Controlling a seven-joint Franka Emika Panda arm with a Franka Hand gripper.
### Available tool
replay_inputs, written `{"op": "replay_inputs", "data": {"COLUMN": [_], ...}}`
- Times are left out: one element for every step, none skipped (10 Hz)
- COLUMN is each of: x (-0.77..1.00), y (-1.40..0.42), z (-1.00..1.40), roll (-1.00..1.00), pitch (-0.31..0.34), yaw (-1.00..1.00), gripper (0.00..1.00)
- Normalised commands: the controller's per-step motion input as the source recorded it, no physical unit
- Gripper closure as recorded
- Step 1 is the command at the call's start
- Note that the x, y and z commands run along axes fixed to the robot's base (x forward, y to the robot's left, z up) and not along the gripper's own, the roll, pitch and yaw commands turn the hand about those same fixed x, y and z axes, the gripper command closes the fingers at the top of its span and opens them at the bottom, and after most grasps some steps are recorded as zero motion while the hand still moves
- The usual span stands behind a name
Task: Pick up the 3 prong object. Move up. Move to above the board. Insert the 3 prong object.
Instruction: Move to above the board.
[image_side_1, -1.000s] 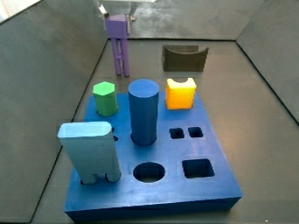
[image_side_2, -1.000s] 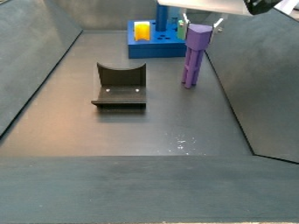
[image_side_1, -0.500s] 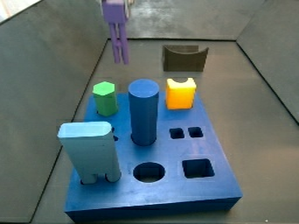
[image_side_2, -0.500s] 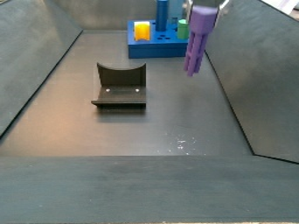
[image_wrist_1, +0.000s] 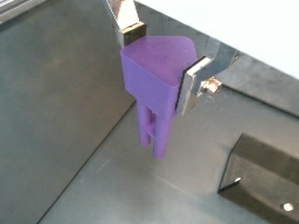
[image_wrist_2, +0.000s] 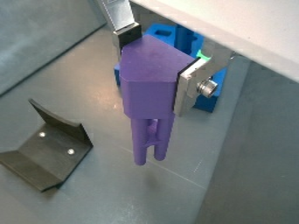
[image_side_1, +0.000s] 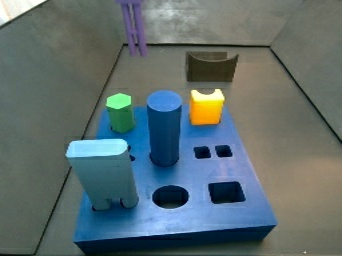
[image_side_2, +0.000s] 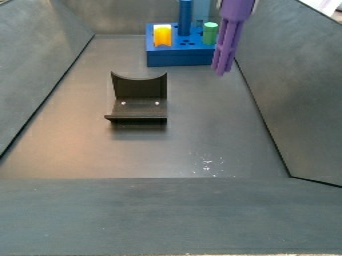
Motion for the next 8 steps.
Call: {"op": "replay_inputs", "data": {"x": [-0.09,-0.08,-0.07,-0.05,-0.03,-0.01,0.00,0.00], "y": [0.09,0.08,0.08,0.07,0.07,0.05,0.04,0.03], "z": [1.00,1.00,1.00,1.00,0.97,0.77,0.66,0.41], "roll": [0.09,0.08,0.08,0.06,0.06,0.05,0.05,0.05], "pitch": [-0.008,0.024,0.039,0.074,0.091,0.098,0.099,0.094], "yaw": [0.04,0.03,0.03,0.02,0.02,0.01,0.01,0.01], "gripper": [1.00,1.00,1.00,1.00,1.00,1.00,1.00,1.00]}}
